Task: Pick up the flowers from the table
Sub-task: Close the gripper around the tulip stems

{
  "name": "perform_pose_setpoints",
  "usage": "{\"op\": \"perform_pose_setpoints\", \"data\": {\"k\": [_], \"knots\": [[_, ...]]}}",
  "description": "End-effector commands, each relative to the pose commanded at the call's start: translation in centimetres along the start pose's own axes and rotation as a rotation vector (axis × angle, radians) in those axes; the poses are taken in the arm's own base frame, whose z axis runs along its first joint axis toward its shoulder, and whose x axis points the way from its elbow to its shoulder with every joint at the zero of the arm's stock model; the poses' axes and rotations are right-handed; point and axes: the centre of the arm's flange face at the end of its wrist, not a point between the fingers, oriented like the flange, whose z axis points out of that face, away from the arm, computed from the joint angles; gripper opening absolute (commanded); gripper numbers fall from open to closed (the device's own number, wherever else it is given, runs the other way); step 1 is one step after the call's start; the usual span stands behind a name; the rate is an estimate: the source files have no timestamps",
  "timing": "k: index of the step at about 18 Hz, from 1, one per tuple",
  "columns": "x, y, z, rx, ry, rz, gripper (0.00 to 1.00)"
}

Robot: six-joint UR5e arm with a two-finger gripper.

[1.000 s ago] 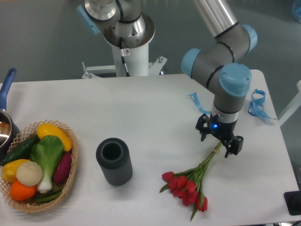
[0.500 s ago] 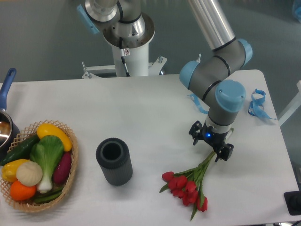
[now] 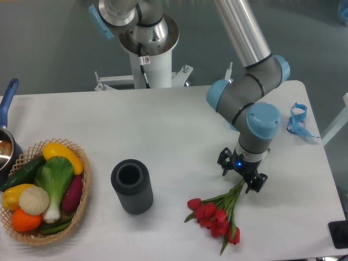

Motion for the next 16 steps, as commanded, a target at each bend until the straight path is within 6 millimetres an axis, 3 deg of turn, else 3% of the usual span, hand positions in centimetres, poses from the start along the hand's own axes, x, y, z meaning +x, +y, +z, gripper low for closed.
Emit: {"op": "perform_pose_setpoints", "data": {"k": [2,5,9,13,16], "knots": [[0.0,-0.1,-0.1,-0.001,-0.002,-0.004,0.42],[-0.1,-0.3,-0.3,0.0,-0.007,-0.02,0.34],[-0.1,-0.3,-0.4,0.002,-0.008,-0.049,0.14],[-0.3,-0.4,-1.3,0.006,-0.02,-0.049,0.11],[-0.5,-0.5,-3.2,0.017,-0.051,-0.047,0.11]]}}
